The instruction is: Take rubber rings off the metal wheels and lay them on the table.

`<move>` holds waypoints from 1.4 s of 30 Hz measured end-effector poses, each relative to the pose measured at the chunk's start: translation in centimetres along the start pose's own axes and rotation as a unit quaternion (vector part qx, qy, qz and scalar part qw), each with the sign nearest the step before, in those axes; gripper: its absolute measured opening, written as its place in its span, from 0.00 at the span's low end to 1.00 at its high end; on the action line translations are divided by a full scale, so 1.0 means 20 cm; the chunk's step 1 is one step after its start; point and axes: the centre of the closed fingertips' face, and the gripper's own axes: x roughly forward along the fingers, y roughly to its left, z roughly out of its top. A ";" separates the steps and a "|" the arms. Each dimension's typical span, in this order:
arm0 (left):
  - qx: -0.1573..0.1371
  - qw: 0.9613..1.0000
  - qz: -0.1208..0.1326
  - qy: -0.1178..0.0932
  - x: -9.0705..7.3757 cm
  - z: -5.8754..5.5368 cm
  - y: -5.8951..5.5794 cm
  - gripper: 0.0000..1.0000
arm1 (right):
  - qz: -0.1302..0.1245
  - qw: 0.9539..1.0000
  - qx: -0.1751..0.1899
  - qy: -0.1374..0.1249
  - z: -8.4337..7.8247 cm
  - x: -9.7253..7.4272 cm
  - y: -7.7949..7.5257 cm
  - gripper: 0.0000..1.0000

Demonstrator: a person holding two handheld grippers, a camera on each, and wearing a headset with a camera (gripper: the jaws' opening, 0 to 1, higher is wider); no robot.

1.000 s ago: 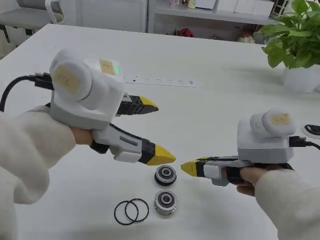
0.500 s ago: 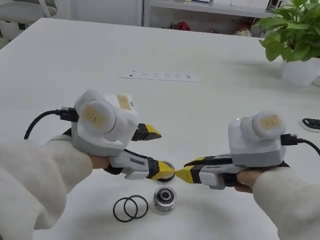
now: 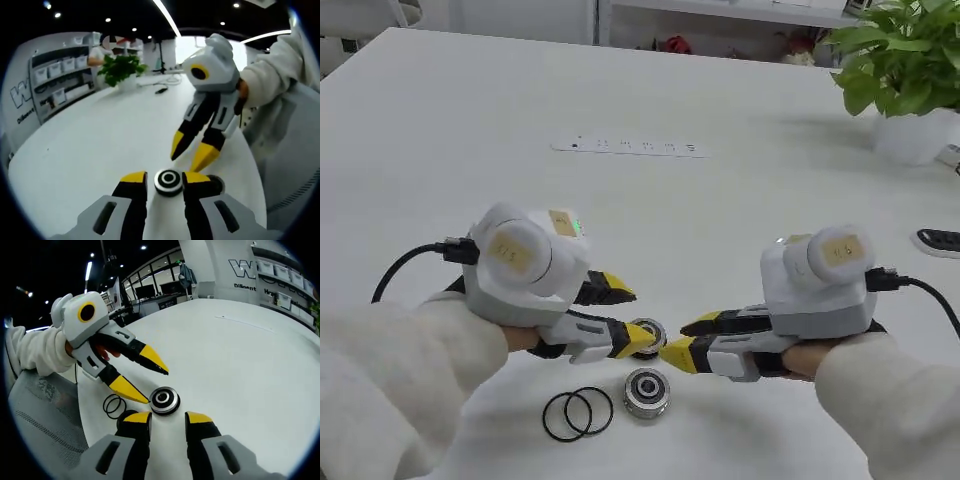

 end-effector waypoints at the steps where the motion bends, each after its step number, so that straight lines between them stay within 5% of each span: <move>1: 0.001 1.000 -0.001 0.001 0.01 -0.01 -0.01 0.26 | -0.002 1.000 -0.005 -0.001 0.00 0.00 0.00 0.24; 8: 0.001 1.000 -0.003 0.015 0.03 -0.05 -0.01 0.21 | 0.001 1.000 -0.011 0.001 -0.01 0.03 0.01 0.24; 23: -0.024 1.000 0.001 0.007 0.04 -0.05 -0.01 0.17 | 0.002 0.999 -0.032 0.003 -0.01 0.06 0.01 0.24; 42: -0.002 1.000 0.003 0.012 0.03 -0.07 -0.02 0.14 | 0.016 0.997 -0.076 0.005 -0.01 0.08 0.03 0.15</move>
